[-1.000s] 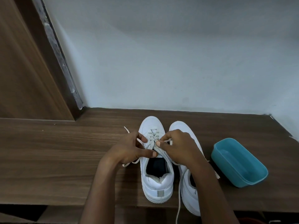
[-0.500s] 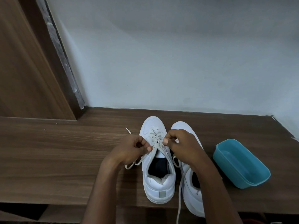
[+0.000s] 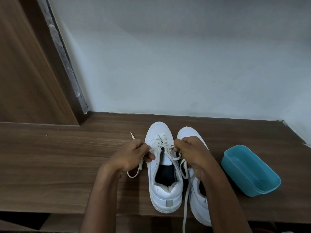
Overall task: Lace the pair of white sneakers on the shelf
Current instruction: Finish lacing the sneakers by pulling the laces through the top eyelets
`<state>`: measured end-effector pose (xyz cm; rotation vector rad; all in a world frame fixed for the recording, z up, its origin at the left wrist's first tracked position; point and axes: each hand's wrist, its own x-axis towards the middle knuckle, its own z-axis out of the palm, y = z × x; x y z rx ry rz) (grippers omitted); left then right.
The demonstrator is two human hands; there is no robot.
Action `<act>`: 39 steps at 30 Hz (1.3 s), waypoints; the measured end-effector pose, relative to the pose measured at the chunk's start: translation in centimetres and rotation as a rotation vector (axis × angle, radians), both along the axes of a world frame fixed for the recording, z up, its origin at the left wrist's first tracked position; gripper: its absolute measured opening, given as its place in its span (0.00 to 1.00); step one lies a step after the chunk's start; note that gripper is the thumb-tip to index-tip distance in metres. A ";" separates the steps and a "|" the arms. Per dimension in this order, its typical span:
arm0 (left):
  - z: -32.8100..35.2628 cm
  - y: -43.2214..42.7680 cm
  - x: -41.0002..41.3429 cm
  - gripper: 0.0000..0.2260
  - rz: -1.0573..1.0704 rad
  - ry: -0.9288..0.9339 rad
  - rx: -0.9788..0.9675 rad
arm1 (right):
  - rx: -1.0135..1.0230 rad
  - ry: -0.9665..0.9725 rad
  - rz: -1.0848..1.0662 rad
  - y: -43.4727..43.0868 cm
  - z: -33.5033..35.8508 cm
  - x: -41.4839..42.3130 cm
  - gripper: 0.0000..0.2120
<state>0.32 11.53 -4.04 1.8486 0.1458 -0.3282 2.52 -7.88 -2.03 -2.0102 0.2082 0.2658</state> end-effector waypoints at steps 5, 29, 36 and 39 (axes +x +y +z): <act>0.3 -0.1 0.0 0.11 0.019 0.044 -0.023 | 0.004 -0.024 -0.060 0.2 -0.4 0.1 0.14; 1.8 -1.5 -0.4 0.13 -0.060 -0.242 0.502 | 0.237 -0.163 0.218 -0.8 2.2 -0.4 0.21; 1.9 -0.6 -0.4 0.04 0.022 -0.079 0.161 | 0.357 -0.129 0.213 -0.9 1.6 -0.3 0.16; 1.9 -0.7 -0.5 0.04 0.080 0.042 -0.002 | 0.375 -0.135 0.213 -0.8 1.6 -0.4 0.10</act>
